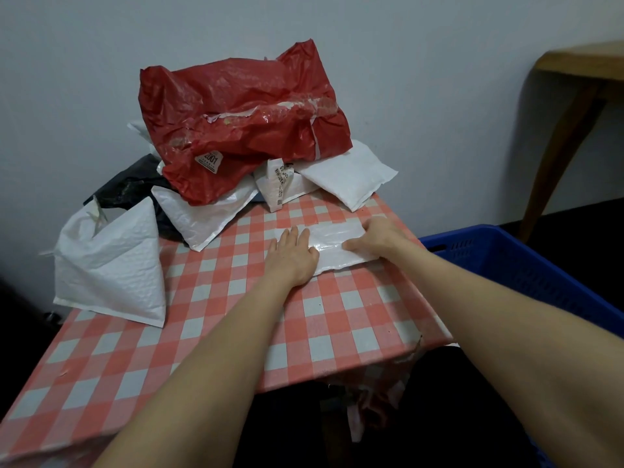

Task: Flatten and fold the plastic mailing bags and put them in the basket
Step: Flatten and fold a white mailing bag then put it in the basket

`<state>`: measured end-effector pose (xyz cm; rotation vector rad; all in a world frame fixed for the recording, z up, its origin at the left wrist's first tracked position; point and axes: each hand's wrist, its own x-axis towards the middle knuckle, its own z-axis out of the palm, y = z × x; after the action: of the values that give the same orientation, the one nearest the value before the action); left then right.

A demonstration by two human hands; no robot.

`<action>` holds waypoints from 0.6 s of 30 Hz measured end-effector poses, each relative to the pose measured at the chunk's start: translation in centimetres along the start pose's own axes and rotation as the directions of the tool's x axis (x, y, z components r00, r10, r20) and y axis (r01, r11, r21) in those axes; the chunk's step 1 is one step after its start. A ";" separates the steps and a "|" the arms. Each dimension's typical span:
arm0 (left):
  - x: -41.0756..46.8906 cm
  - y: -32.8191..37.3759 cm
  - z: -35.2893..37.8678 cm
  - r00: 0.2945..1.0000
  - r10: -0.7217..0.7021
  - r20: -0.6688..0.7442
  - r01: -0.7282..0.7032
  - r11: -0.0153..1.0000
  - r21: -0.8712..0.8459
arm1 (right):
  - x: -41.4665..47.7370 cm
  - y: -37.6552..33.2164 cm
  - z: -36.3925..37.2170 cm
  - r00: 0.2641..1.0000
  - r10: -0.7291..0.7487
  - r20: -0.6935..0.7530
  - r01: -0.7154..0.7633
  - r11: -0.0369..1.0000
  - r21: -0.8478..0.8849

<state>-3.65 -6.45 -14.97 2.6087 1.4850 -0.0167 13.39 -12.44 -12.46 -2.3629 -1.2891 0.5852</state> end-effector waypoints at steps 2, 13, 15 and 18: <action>-0.1 0.2 -0.3 0.999 -0.029 -0.020 0.027 0.998 -0.062 | 0.4 -0.6 0.3 0.999 -0.047 -0.016 0.049 0.987 0.155; 2.5 -2.4 -4.0 0.899 -0.420 -0.125 0.125 0.519 -0.845 | 2.3 -4.2 -1.8 0.988 -0.100 -0.117 0.152 0.731 0.665; 3.1 -2.3 -3.0 0.862 -0.495 -0.114 0.171 0.495 -0.852 | 2.2 -3.6 -1.0 0.991 -0.133 -0.022 0.118 0.773 0.623; 3.4 -1.6 -2.4 0.855 -0.510 -0.089 0.274 0.591 -0.759 | 2.5 -3.4 0.5 0.991 -0.119 -0.062 0.133 0.923 0.361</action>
<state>-3.47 -2.43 -13.02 1.6384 1.6757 0.7965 11.99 -8.58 -11.53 -1.9630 -1.1869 0.6702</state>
